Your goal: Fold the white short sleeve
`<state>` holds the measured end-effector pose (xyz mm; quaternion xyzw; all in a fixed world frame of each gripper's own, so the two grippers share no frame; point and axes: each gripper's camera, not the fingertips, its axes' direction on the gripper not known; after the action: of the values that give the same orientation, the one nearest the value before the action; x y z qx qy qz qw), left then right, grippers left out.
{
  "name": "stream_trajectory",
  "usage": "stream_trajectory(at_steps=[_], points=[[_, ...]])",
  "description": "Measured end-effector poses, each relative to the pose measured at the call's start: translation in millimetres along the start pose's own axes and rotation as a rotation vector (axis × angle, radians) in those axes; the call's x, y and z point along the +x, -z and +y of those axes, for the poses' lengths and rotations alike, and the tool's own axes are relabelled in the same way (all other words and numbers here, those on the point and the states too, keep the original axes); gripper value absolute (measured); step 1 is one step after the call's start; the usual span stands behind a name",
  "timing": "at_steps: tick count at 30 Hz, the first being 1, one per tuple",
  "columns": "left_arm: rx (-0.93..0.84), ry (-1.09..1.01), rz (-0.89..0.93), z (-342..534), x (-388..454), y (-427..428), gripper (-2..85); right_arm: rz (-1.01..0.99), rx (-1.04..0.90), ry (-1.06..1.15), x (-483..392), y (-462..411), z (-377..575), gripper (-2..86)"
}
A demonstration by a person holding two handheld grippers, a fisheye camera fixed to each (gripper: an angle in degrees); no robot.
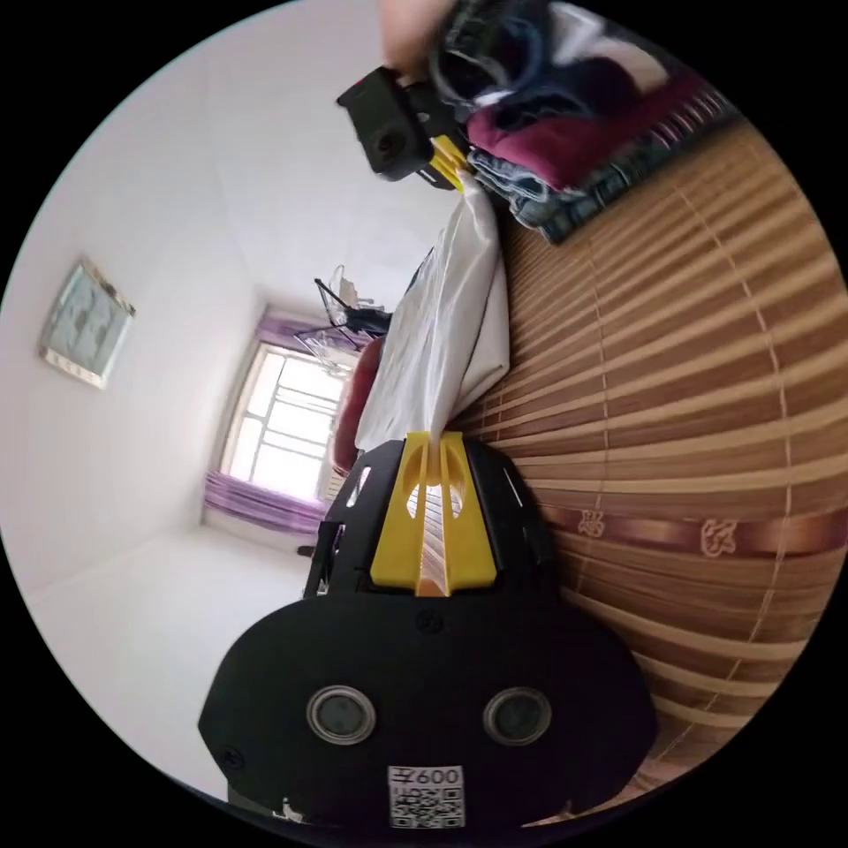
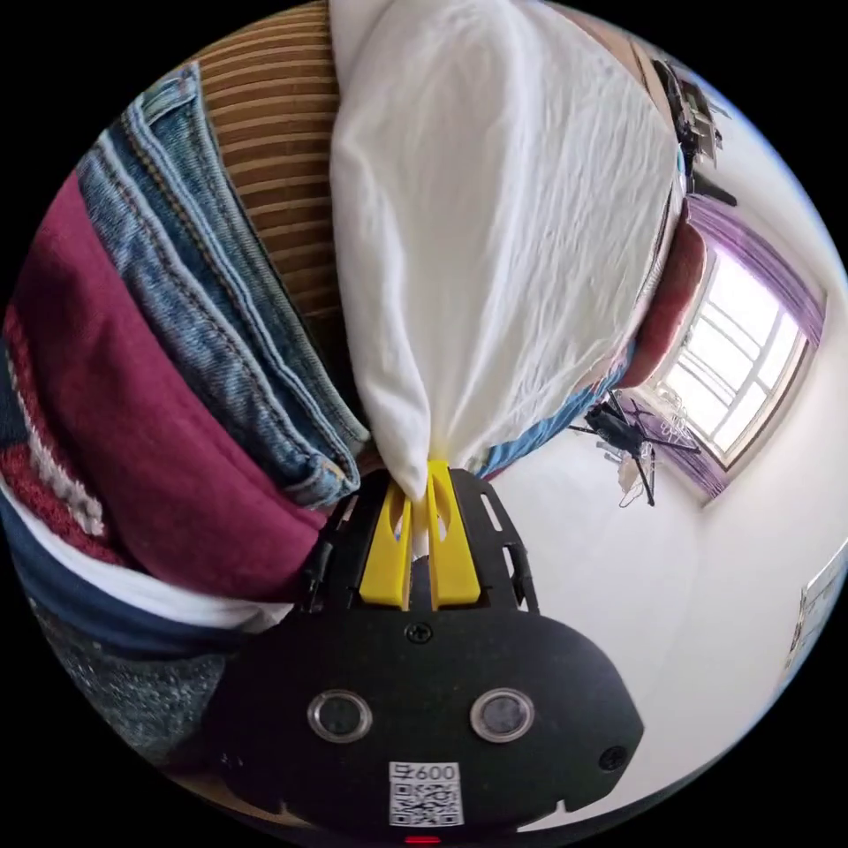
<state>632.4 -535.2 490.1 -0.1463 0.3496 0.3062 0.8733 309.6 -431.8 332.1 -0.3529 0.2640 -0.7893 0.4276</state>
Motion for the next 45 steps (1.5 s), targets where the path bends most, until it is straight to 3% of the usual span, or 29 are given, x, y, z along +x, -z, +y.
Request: stream_trajectory(at_steps=[4,7,12,15,16,17,19,21,23,26,30,32,34,36,38,40,42,45], points=[[0.025,-0.047,-0.101,1,-3,-7,2.3,0.028,-0.093,-0.073,36,-9,1,-0.8],[0.051,0.003,-0.077,9,-16,-11,2.3,0.043,-0.240,-0.076,54,-24,-1,-0.8],[0.164,0.039,-0.147,42,-34,-7,2.1,0.219,-0.435,-0.404,109,-32,28,-0.8],[0.268,0.230,-0.197,66,-60,-4,1.7,0.280,-0.176,-0.709,146,8,47,-0.8],[0.309,0.322,-0.240,77,-71,-3,1.4,0.219,0.068,-0.769,154,31,51,-0.8],[0.327,0.359,-0.265,83,-75,-2,1.3,0.054,0.335,-0.750,160,51,53,-0.8],[0.407,0.506,-0.359,106,-87,4,1.1,-0.223,0.562,-0.624,169,60,48,-0.8],[0.506,0.602,-0.335,129,-100,6,0.9,-0.297,0.398,-0.498,173,47,23,-0.8],[0.458,0.576,-0.318,128,-104,-5,0.8,-0.314,0.166,-0.394,168,20,-6,-0.8],[0.356,0.514,-0.278,123,-107,-27,0.7,-0.268,0.124,-0.298,162,14,-20,-0.8],[0.337,0.491,-0.222,130,-115,-44,0.8,-0.218,0.098,-0.350,171,15,-13,-0.8],[0.335,0.501,-0.219,134,-117,-49,0.8,0.029,0.088,-0.527,182,32,-1,-0.8],[0.334,0.558,-0.213,144,-126,-57,0.8,0.172,0.202,-0.634,192,64,3,-0.8],[0.338,0.620,-0.190,155,-136,-63,0.8,0.079,0.223,-0.828,220,86,-6,-0.8],[0.345,0.671,-0.157,166,-146,-69,0.8,-0.322,0.151,-0.987,254,78,-37,-0.8],[0.349,0.703,-0.157,176,-152,-72,0.8,-0.397,0.100,-1.078,256,60,-62,-0.9],[0.365,0.690,-0.156,179,-152,-71,0.8,-0.425,0.023,-1.089,247,40,-92,-0.9],[0.390,0.675,-0.159,181,-154,-73,0.8,-0.221,-0.014,-1.091,223,39,-126,-0.8]])
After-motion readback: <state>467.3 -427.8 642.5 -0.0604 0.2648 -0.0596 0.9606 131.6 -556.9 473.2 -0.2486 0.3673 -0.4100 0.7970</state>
